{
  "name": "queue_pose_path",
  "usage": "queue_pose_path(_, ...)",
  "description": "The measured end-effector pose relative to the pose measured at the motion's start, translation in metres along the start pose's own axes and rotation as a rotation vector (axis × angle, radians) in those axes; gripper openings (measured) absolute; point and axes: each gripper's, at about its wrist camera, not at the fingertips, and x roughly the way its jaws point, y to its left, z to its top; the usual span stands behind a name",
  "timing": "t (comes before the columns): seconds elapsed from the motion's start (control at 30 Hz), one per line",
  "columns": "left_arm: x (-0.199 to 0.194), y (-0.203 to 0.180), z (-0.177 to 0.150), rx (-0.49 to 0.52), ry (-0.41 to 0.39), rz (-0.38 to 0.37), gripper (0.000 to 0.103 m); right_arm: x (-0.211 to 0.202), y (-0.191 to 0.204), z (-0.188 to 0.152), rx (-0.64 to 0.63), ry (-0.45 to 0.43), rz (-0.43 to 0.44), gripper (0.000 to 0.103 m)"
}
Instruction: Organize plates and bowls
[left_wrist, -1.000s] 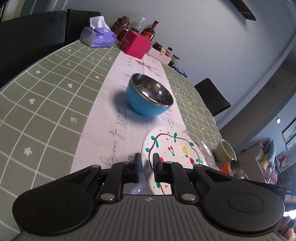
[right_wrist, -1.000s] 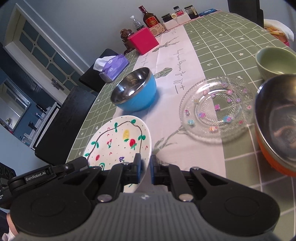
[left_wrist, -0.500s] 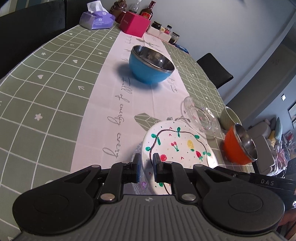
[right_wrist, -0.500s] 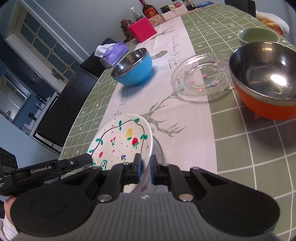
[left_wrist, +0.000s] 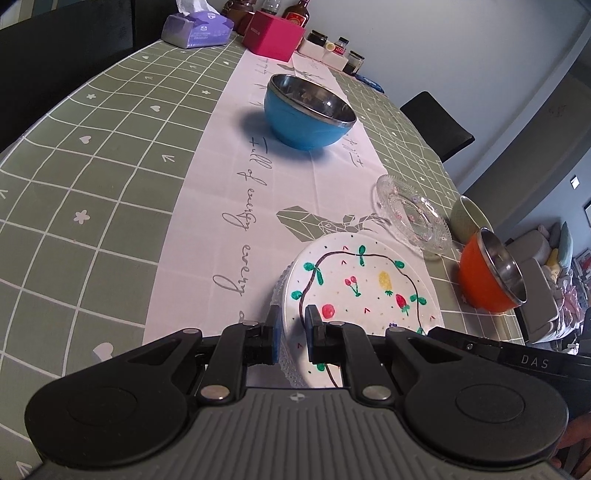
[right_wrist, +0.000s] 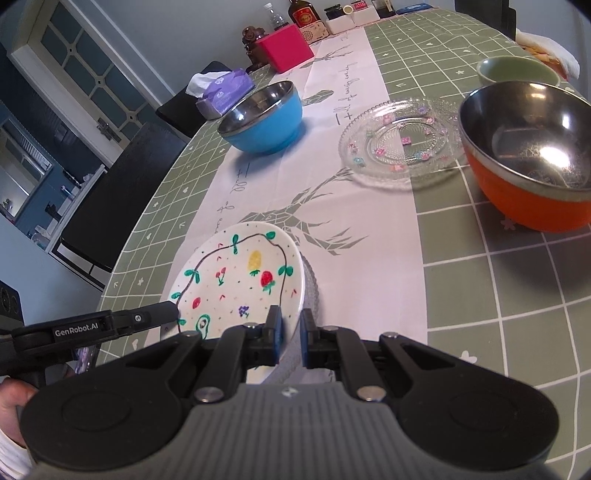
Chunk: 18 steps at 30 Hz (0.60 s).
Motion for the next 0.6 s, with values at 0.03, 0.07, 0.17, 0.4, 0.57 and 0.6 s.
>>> queue_pose_path(0.03,0.001,0.0,0.0,-0.001,0.003,0.004,0.014,0.001,0.0,0.0,-0.001,0.004,-0.002,0.008)
queue_pose_path(0.07,0.001,0.0,0.0,-0.001,0.006,0.007,0.014,0.002,0.0,0.0,-0.003,0.007,-0.004,0.008)
queue_pose_path(0.17,0.001,-0.001,-0.001,0.007,0.005,0.012,0.014,0.001,0.003,0.0,-0.02,0.004,-0.015,0.009)
queue_pose_path(0.4,0.002,-0.004,-0.001,0.022,0.001,0.026,0.014,0.002,0.009,0.0,-0.071,0.0,-0.044,0.009)
queue_pose_path(0.57,0.004,-0.005,-0.002,0.036,0.022,0.057,0.014,0.002,0.017,-0.002,-0.135,-0.002,-0.078,0.01)
queue_pose_path(0.6,0.006,-0.004,-0.002,0.032,0.032,0.056,0.014,0.002,0.019,-0.003,-0.151,-0.004,-0.091,0.01)
